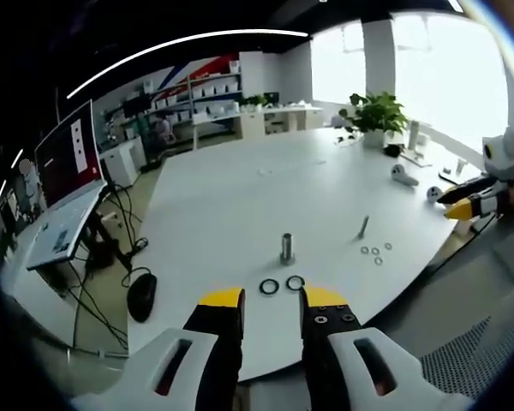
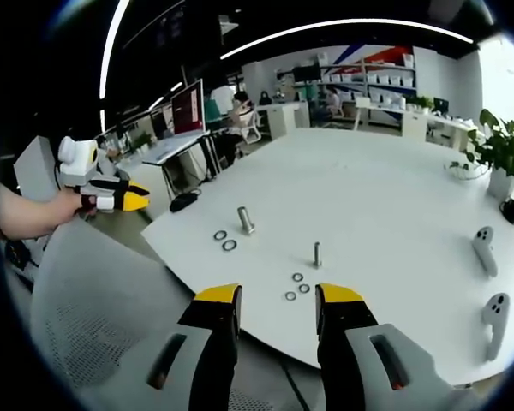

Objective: Place the washer onto the threaded stud by aligning its center hole with the stud, sliding it down to the base, and recovering from edge contact or off-axis alignment until the washer reaches the visible bottom stop.

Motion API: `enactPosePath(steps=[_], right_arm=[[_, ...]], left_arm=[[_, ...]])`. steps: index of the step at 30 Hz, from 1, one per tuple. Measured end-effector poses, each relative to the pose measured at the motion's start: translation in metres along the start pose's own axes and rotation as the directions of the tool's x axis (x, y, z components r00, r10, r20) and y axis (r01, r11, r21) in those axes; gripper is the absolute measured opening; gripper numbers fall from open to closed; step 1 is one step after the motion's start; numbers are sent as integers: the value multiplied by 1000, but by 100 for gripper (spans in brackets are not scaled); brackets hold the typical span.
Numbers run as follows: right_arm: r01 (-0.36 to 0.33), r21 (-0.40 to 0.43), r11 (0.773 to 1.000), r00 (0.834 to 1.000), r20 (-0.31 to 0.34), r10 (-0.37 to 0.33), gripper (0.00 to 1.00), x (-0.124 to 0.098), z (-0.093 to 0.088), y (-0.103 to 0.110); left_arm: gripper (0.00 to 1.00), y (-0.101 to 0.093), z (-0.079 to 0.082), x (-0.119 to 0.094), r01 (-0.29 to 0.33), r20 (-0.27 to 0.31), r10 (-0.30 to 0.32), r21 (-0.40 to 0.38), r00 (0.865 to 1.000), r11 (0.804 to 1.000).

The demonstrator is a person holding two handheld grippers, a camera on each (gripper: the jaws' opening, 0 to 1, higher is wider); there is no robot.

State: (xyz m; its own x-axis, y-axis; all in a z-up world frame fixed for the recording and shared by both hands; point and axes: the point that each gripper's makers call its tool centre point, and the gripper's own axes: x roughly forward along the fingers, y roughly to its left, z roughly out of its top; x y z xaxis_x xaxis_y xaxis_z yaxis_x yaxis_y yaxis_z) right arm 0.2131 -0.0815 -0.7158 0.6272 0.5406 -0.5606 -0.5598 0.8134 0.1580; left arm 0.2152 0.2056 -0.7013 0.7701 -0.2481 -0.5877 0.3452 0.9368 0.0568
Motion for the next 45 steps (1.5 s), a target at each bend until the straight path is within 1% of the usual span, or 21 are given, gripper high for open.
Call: enactPosePath(steps=[10,16,21,25,29,37,40,41,43,45], right_arm=[[-4,7,1000,1000,8,4,36,0,1,1],[-2,18,1000,1000,8,2,36,0,1,-1],[-2,25,1000,1000,23,2,35,-1,3,0],[1,28,1000,1000,28,-2,35,-2,4,-1],[-5,26,1000,1000,27,5,35,-1,4,0],[-18,27,999,999,27,17,35,-1,4,1],[-22,33,999,999,30,21,35,-2,3,1],[-21,32,999,999,31,20,35,-2,3,1],[-23,30,999,999,30,22,35,-1,4,2],[-26,24,999,999,25,25,35,-1,4,3]], left_arm=[[22,2,-4,0,-12,-21,12,5,1000,1000],[22,0,-6,2,1,-30,-1,-2,1000,1000],[22,1,-11,3,1,-53,-1,4,999,1000],[22,2,-9,2,-6,-43,6,-4,999,1000],[22,2,-12,3,-10,-58,10,3,998,1000],[22,1,-14,4,-11,-70,11,7,997,1000],[22,-3,-10,3,0,-54,0,9,999,1000],[22,-3,-11,3,2,-56,-1,12,998,1000],[22,-3,-14,5,1,-80,0,17,997,1000],[23,-1,-13,4,-4,-77,4,4,997,1000]])
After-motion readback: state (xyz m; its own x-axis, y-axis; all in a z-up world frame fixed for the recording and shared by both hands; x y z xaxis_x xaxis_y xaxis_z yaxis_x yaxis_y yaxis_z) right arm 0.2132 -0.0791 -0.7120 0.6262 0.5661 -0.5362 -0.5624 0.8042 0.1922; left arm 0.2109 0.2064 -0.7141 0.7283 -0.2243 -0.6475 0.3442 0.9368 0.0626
